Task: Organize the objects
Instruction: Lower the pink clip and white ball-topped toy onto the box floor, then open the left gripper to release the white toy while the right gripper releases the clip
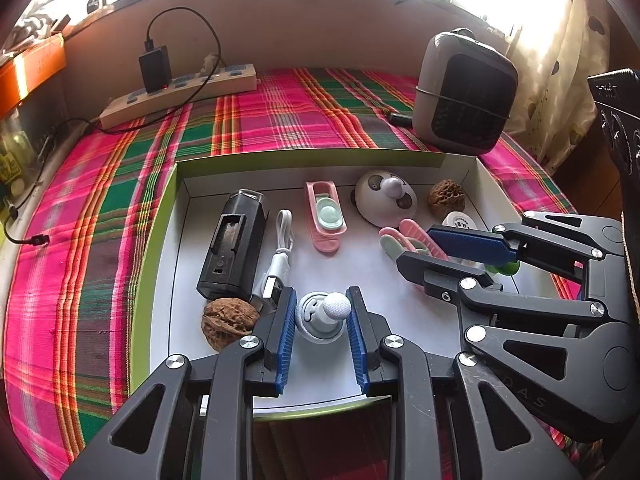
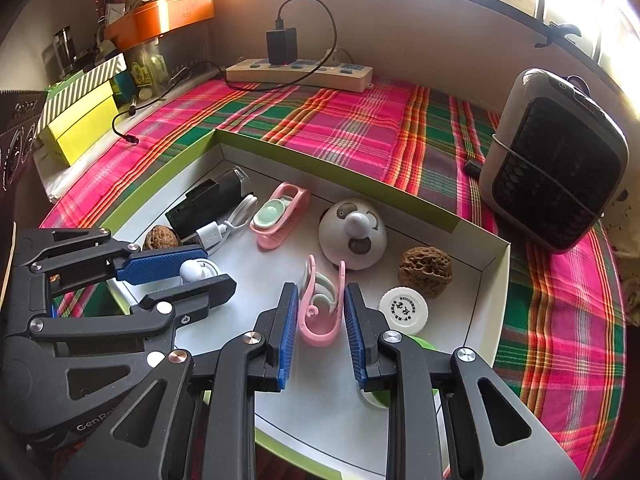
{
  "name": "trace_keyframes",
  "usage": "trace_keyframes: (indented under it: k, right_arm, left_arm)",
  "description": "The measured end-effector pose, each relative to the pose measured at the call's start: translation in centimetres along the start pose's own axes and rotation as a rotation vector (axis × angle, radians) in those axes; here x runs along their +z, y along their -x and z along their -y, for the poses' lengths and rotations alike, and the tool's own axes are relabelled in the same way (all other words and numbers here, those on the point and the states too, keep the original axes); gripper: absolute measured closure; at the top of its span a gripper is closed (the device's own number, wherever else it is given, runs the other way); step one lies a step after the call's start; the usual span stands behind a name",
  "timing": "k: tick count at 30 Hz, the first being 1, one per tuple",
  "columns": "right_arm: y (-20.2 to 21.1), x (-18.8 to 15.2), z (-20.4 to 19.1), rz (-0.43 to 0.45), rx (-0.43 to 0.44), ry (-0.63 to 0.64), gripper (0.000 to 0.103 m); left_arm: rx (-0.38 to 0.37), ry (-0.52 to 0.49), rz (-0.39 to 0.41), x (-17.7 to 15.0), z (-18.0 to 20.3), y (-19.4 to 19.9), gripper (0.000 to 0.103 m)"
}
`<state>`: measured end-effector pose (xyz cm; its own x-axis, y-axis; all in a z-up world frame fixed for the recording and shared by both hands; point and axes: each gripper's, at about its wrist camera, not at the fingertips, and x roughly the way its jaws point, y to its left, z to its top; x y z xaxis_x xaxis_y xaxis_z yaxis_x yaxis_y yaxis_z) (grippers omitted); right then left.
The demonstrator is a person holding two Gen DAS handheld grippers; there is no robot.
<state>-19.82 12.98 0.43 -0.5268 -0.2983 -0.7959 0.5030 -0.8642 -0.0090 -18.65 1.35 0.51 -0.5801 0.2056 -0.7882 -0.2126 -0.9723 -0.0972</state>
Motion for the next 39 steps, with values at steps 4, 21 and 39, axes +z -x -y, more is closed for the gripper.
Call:
trace_keyframes:
  k: [4, 21, 39]
  right_arm:
    - [0.0, 0.03, -0.06, 0.0, -0.003, 0.0, 0.078]
    - [0.07, -0.11, 0.14, 0.007, -0.006, -0.017, 0.077]
    - [0.57, -0.22, 0.38, 0.019, -0.012, -0.056, 0.069]
  left_arm:
    - [0.001, 0.0, 0.0, 0.02, 0.06, -0.01, 0.08]
    - [0.001, 0.004, -0.003, 0.0, 0.21, -0.03, 0.08]
    - [0.018, 0.02, 0.0, -0.4, -0.11, 0.82, 0.075]
